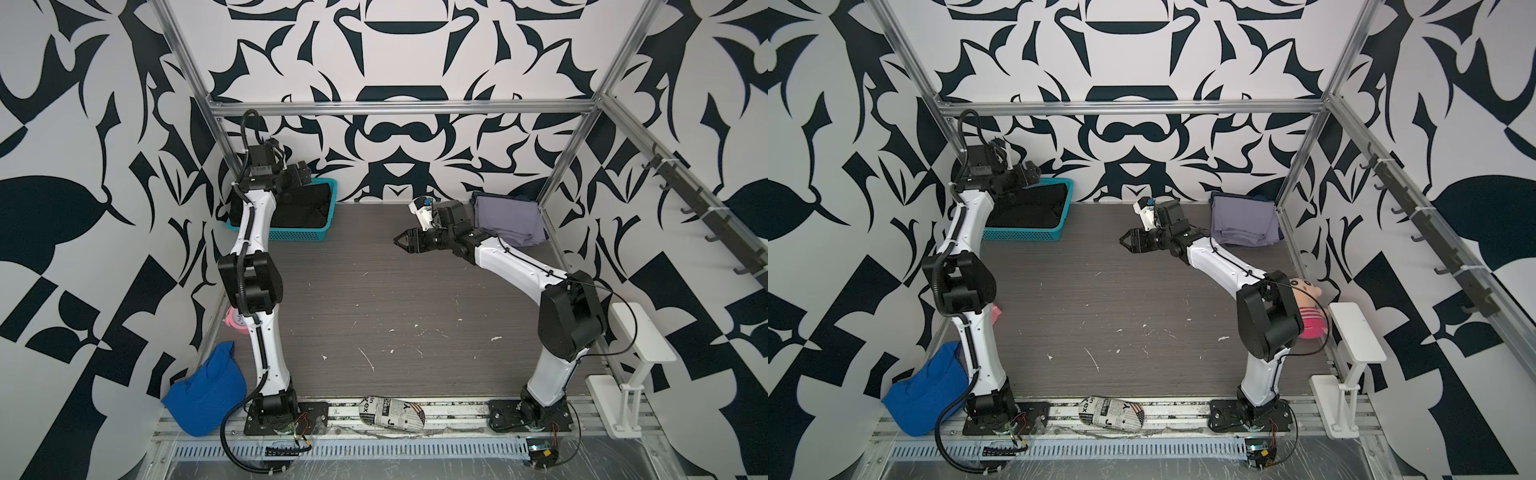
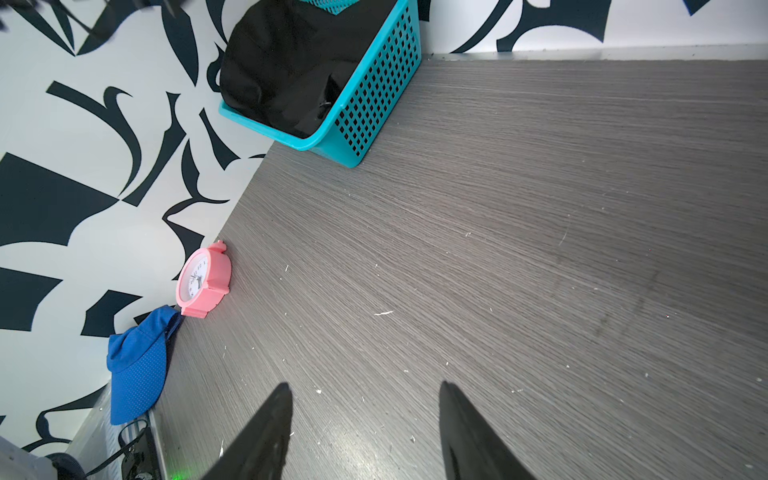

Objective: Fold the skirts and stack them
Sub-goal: 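Lift the black skirt up out of the teal basket with the left gripper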

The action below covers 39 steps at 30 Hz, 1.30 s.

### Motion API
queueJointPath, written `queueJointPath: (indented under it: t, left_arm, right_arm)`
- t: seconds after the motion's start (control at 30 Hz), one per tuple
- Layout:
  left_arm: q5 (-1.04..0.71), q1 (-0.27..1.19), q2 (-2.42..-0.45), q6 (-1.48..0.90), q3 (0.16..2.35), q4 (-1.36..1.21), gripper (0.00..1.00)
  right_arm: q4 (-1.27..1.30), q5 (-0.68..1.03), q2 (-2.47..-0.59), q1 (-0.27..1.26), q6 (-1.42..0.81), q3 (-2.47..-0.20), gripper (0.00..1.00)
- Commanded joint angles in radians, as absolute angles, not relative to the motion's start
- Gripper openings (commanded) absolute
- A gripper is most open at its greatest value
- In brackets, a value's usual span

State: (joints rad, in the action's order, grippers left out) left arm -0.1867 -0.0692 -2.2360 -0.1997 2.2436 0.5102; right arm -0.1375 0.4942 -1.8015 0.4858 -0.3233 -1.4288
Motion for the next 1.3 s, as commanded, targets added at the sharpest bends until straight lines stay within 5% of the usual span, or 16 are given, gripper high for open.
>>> queueJointPath:
  t: [0.0, 0.93, 1.07, 1.13, 1.2, 1.27]
  left_arm:
    - [-0.169, -0.055, -2.248, -0.156, 2.188, 0.558, 1.00]
    - [0.152, -0.030, -2.677, 0.033, 2.468, 0.731, 1.00]
    - [0.194, -0.030, -2.699, 0.043, 2.470, 0.701, 0.86]
    - [0.191, -0.032, -2.701, 0.046, 2.466, 0.683, 0.69]
    - [0.189, -0.031, -2.696, 0.044, 2.466, 0.671, 0.39]
    - [0.183, -0.032, -2.679, 0.040, 2.461, 0.660, 0.28]
  right_arm:
    - [-0.111, 0.506, -1.778, 0.484, -0.320, -1.447, 0.60]
    - [-0.131, 0.507, -1.821, 0.483, -0.335, -1.475, 0.59]
    - [-0.134, 0.505, -1.817, 0.486, -0.339, -1.476, 0.58]
    - [-0.133, 0.504, -1.819, 0.488, -0.343, -1.478, 0.58]
    - [-0.140, 0.505, -1.825, 0.493, -0.343, -1.486, 0.58]
    - [-0.147, 0.506, -1.830, 0.498, -0.341, -1.493, 0.57]
